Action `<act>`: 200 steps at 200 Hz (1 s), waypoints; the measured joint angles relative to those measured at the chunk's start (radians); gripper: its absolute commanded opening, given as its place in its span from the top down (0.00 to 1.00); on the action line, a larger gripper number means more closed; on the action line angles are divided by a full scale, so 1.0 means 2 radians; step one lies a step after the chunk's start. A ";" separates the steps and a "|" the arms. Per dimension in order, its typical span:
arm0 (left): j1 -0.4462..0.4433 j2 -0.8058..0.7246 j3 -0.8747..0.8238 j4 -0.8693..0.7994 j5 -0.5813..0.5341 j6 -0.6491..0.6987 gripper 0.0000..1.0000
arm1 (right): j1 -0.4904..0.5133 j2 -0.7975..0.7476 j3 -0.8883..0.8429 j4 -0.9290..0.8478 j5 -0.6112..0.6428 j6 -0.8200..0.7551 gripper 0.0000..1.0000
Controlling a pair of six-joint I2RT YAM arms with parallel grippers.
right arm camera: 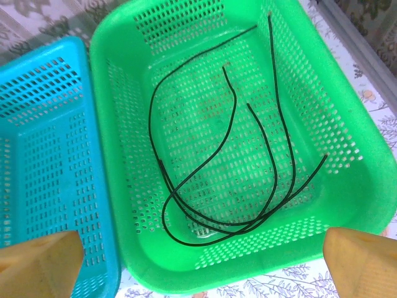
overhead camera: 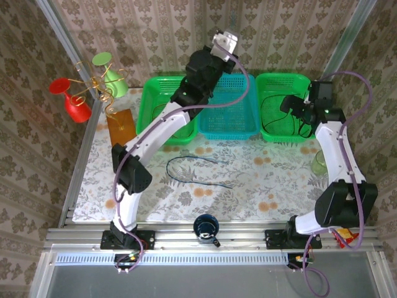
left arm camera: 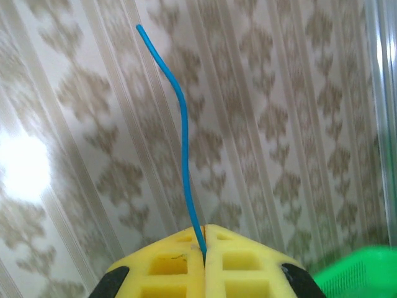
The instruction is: Untangle the cables
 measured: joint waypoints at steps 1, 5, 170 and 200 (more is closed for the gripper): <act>0.000 0.002 -0.001 -0.002 0.000 -0.001 1.00 | 0.000 -0.001 0.000 0.000 0.000 0.000 0.00; 0.004 0.012 -0.002 -0.012 0.002 -0.011 1.00 | 0.000 -0.004 0.000 0.000 -0.001 0.000 0.00; 0.041 0.250 0.141 -0.359 0.132 -0.227 0.28 | -0.001 -0.063 -0.011 0.002 -0.036 0.002 0.00; 0.031 0.218 0.130 -0.364 0.092 -0.187 0.15 | -0.001 -0.075 -0.020 0.002 -0.041 0.004 0.00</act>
